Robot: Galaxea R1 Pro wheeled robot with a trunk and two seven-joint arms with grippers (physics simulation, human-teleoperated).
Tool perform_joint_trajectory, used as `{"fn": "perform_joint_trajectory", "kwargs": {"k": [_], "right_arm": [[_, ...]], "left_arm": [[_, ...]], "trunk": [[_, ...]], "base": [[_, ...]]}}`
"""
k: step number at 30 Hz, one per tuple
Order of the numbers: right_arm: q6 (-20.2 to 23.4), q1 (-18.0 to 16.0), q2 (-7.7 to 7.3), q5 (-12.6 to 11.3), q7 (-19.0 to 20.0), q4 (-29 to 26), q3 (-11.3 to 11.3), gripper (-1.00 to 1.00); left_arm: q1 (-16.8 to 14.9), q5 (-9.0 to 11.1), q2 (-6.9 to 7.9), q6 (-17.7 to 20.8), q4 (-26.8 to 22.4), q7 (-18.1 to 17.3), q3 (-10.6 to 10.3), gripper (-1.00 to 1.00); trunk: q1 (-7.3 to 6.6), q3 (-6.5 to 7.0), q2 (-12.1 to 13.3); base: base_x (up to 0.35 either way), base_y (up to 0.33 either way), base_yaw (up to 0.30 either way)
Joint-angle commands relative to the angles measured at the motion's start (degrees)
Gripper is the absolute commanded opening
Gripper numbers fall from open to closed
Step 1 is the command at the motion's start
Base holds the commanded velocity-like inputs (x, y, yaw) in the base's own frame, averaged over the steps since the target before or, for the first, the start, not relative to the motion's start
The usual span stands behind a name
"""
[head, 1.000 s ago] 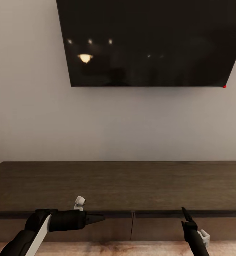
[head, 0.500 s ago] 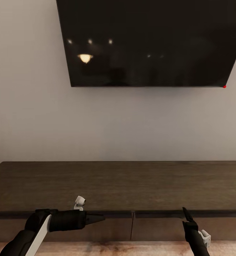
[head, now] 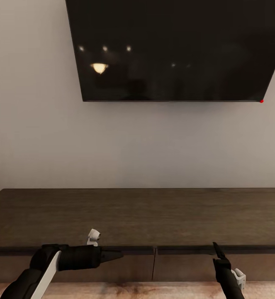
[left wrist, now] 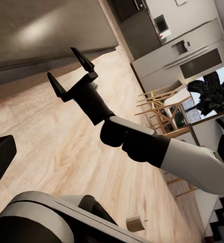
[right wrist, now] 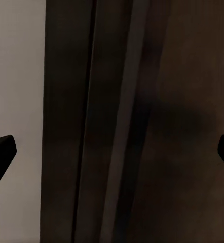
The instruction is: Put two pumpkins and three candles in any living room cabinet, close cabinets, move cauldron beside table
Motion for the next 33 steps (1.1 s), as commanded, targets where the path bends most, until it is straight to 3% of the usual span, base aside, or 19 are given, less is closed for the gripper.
{"fn": "perform_joint_trajectory", "kwargs": {"k": [1,33], "right_arm": [[0.3,0.0,-0.01,-0.5,0.2,0.0,0.0,1.0],[1.1,0.0,-0.01,-0.4,-1.0,0.0,0.0,1.0]], "left_arm": [[0.0,0.2,0.04,0.4,0.0,0.0,-0.1,1.0],[0.0,0.1,0.04,0.4,-0.1,0.0,-0.2,1.0]], "trunk": [[-0.01,-0.05,0.0],[-0.01,-0.05,0.0]], "base": [[0.0,0.0,0.0],[0.005,0.0,0.0]]}}
